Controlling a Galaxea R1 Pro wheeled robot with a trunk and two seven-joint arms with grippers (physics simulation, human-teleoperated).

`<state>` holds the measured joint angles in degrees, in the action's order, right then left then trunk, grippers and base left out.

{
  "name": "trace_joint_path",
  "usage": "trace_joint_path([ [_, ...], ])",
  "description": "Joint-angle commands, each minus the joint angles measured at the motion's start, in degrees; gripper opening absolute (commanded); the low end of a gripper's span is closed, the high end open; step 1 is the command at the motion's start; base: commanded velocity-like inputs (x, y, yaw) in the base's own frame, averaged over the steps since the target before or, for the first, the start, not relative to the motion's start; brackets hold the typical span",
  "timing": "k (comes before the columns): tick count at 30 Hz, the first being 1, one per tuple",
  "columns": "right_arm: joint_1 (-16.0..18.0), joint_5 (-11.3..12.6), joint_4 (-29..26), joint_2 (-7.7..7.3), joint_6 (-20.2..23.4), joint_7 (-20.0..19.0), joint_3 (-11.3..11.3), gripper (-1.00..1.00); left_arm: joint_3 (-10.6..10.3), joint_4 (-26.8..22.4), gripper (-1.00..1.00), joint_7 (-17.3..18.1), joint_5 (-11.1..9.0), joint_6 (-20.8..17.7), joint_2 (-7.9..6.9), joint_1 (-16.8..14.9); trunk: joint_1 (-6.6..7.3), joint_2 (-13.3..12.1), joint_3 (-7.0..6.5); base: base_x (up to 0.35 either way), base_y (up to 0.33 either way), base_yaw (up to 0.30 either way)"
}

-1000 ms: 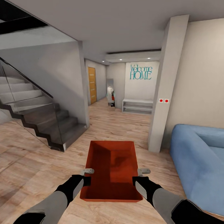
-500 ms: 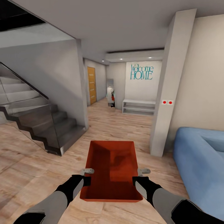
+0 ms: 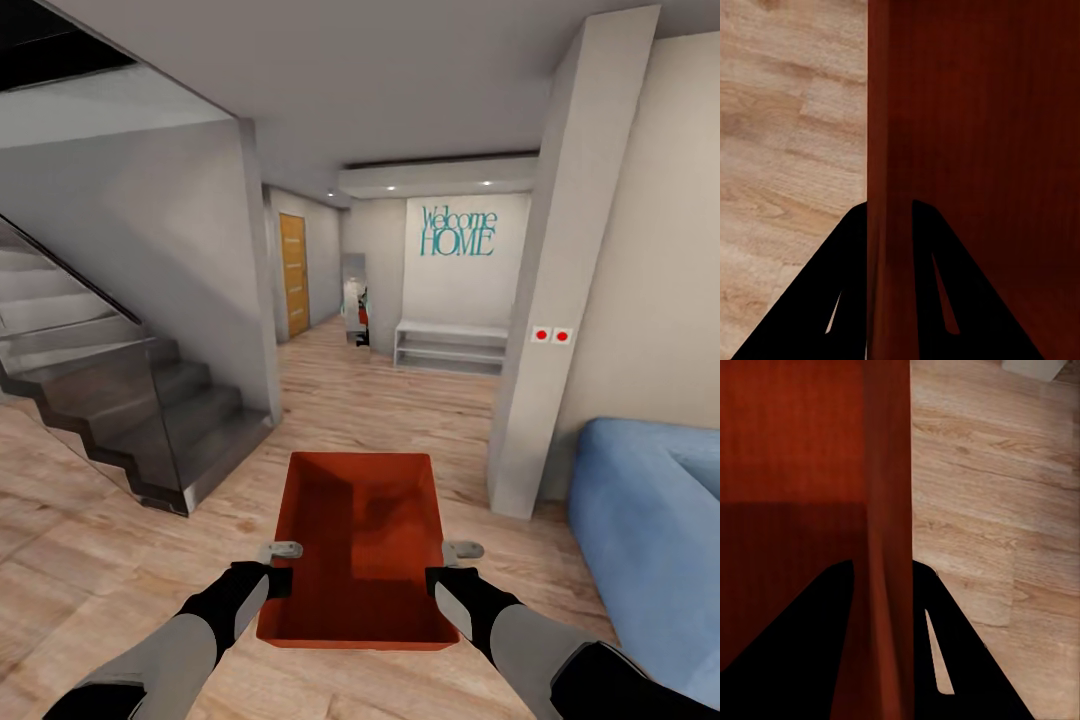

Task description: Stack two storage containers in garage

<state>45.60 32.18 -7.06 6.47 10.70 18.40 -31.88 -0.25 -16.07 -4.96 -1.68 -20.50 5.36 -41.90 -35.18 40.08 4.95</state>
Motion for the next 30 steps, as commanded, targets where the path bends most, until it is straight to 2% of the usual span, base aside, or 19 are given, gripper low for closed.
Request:
trace_joint_path([
  [1, 0.0, -1.2, -0.1, 0.12, 0.4, 0.5, -1.2, -1.0, 0.4, 0.0, -1.0, -0.6, 1.0, -0.4, 0.09, 0.0, -0.05, 0.1, 0.09, 0.321, 0.0, 0.0],
  [30, 0.1, -1.2, -0.1, 0.12, 0.4, 0.5, -1.2, -1.0, 0.4, 0.0, -1.0, -0.6, 1.0, -0.4, 0.09, 0.0, -0.05, 0.1, 0.09, 0.321, 0.0, 0.0],
])
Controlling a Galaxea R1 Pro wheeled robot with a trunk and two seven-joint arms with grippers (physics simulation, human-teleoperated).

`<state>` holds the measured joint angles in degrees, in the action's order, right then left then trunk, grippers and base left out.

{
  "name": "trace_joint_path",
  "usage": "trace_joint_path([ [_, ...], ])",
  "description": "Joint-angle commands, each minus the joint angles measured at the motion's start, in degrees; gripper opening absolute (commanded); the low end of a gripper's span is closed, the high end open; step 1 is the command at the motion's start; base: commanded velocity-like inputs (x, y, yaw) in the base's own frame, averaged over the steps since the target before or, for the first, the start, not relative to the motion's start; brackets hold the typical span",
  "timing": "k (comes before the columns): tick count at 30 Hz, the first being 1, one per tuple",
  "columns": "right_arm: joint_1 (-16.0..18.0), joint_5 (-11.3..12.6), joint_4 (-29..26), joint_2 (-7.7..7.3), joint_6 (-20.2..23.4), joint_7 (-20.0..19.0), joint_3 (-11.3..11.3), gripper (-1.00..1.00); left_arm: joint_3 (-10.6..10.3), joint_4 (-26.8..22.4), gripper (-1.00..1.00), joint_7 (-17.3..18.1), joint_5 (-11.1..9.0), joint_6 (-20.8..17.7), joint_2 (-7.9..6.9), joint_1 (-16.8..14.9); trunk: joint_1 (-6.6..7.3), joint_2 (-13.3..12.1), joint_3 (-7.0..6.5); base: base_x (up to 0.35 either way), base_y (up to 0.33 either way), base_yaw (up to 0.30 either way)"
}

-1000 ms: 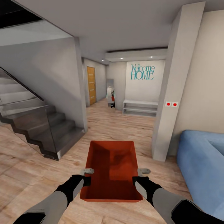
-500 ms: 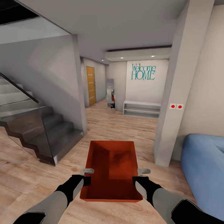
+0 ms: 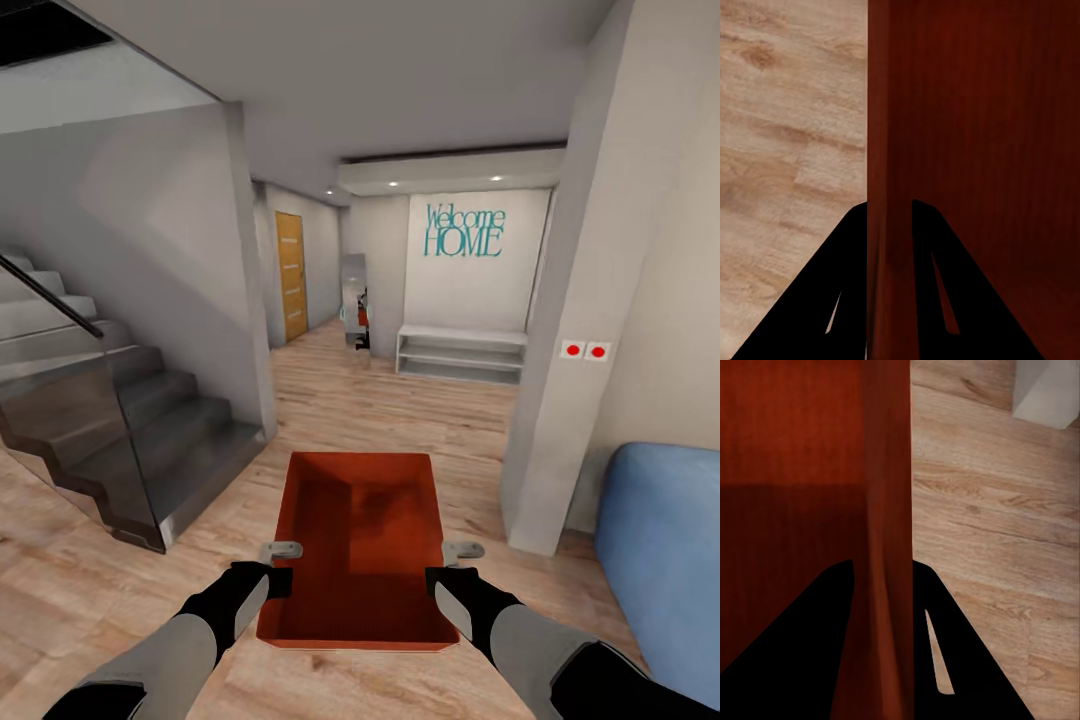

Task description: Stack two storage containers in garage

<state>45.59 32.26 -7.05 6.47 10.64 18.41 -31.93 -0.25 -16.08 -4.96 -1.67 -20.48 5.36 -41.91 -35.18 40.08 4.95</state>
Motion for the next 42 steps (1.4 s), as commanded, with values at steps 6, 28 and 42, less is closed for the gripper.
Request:
trace_joint_path([
  [6, 0.0, -1.2, -0.2, 0.12, 0.4, 0.5, -1.1, -1.0, 0.4, 0.0, -1.0, -0.6, 1.0, -0.4, 0.1, 0.0, -0.05, 0.1, 0.09, 0.321, 0.0, 0.0],
  [28, 0.0, -1.2, -0.2, 0.12, 0.4, 0.5, -1.1, -1.0, 0.4, 0.0, -1.0, -0.6, 1.0, -0.4, 0.17, 0.0, -0.05, 0.1, 0.09, 0.321, 0.0, 0.0],
  [42, 0.0, -1.2, -0.2, 0.12, 0.5, 0.5, -1.1, -1.0, 0.4, 0.1, -1.0, -0.6, 1.0, -0.4, 0.17, 0.0, -0.05, 0.1, 0.09, 0.321, 0.0, 0.0],
])
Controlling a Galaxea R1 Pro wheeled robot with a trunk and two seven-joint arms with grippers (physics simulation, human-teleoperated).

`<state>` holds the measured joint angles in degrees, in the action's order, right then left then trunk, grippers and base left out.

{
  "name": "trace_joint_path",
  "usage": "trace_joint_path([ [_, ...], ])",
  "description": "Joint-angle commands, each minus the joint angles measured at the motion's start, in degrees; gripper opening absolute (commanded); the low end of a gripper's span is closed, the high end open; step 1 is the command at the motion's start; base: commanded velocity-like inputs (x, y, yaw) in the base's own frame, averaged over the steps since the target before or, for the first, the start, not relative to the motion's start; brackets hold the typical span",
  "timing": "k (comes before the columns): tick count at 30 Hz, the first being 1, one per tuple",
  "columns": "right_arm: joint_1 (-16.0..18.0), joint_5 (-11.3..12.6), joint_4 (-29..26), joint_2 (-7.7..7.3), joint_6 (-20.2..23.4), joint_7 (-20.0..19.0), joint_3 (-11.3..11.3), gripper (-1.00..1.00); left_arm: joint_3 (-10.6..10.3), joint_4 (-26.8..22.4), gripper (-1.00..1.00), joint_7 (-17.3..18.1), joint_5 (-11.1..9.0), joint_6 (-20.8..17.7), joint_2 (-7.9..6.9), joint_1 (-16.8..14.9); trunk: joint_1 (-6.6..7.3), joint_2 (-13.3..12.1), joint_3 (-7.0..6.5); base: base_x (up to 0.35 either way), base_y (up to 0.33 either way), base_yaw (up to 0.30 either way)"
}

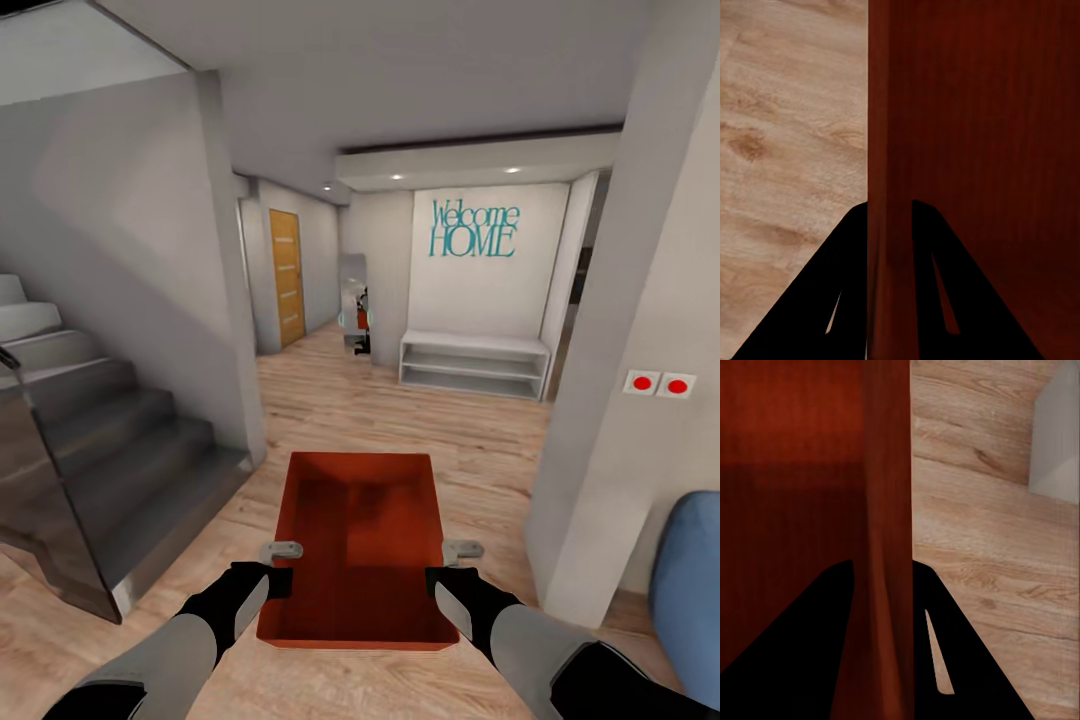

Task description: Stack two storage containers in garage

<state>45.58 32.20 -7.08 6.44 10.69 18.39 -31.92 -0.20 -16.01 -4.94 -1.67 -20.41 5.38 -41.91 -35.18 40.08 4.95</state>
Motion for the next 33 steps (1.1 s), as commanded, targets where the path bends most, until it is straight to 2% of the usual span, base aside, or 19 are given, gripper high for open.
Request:
trace_joint_path([
  [1, 0.1, -1.2, -0.1, 0.15, 0.4, 0.5, -1.1, -1.0, 0.4, 0.0, -1.0, -0.6, 1.0, -0.4, 0.16, 0.0, -0.05, 0.1, 0.09, 0.321, 0.0, 0.0],
  [33, 0.1, -1.2, -0.1, 0.15, 0.4, 0.5, -1.1, -1.0, 0.4, 0.0, -1.0, -0.6, 1.0, -0.4, 0.16, 0.0, -0.05, 0.1, 0.09, 0.321, 0.0, 0.0],
])
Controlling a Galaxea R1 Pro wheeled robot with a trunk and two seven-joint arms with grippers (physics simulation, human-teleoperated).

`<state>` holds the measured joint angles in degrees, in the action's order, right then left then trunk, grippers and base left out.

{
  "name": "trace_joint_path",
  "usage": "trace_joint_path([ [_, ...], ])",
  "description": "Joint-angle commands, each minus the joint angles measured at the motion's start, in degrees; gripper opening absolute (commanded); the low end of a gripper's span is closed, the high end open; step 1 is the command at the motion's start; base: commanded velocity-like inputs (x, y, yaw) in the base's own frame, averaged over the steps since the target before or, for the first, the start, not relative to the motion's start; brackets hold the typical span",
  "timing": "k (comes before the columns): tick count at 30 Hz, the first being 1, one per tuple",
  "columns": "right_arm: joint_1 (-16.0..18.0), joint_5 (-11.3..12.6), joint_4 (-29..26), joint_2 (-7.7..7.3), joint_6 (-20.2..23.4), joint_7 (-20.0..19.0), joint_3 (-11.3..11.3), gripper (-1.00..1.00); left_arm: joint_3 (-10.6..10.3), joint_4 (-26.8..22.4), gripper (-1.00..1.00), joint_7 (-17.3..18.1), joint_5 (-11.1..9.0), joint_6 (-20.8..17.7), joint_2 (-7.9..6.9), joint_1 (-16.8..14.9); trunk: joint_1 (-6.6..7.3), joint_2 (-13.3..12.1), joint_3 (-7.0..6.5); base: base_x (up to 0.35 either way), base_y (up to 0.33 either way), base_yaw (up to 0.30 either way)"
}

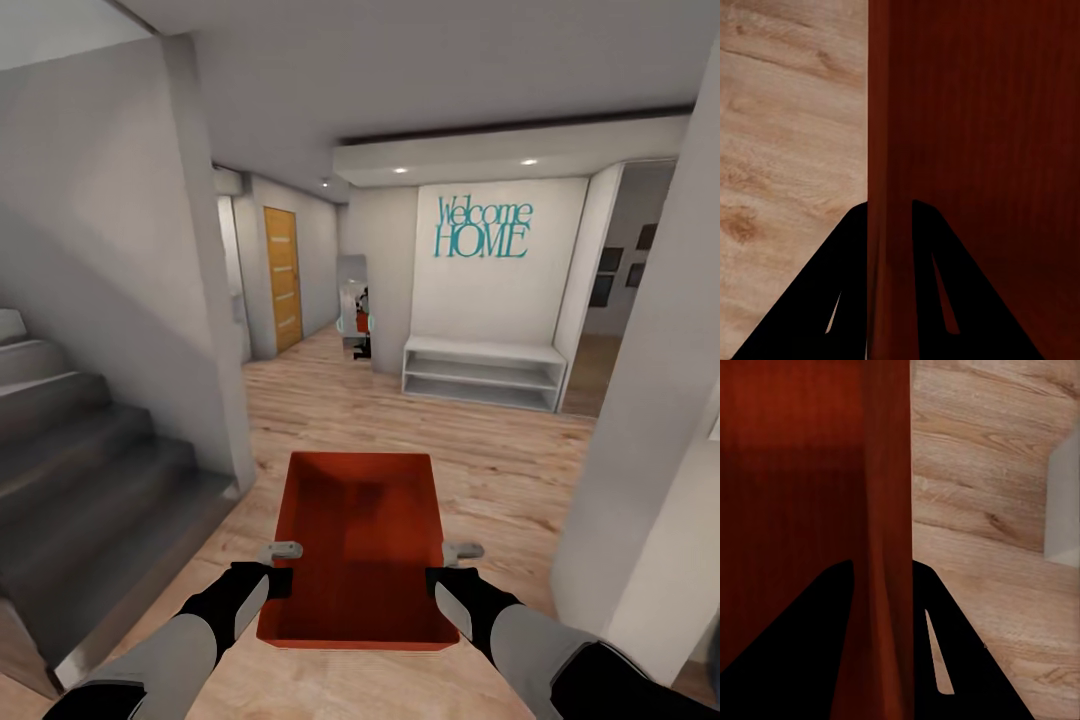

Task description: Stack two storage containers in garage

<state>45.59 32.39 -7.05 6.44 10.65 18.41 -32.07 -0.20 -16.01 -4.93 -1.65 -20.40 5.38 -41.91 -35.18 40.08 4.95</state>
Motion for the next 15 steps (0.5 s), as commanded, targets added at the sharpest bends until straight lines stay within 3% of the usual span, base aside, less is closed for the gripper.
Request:
trace_joint_path([
  [1, 0.0, -1.4, -0.2, 0.15, 0.4, 0.5, -1.0, -1.0, 0.4, 0.0, -1.0, -0.6, 0.9, -0.4, 0.16, 0.0, -0.05, 0.1, 0.09, 0.321, 0.0, 0.0],
  [15, 0.0, -1.4, -0.2, 0.15, 0.4, 0.5, -1.0, -1.0, 0.4, 0.0, -1.0, -0.6, 0.9, -0.4, 0.16, 0.0, -0.05, 0.1, 0.09, 0.321, 0.0, 0.0],
])
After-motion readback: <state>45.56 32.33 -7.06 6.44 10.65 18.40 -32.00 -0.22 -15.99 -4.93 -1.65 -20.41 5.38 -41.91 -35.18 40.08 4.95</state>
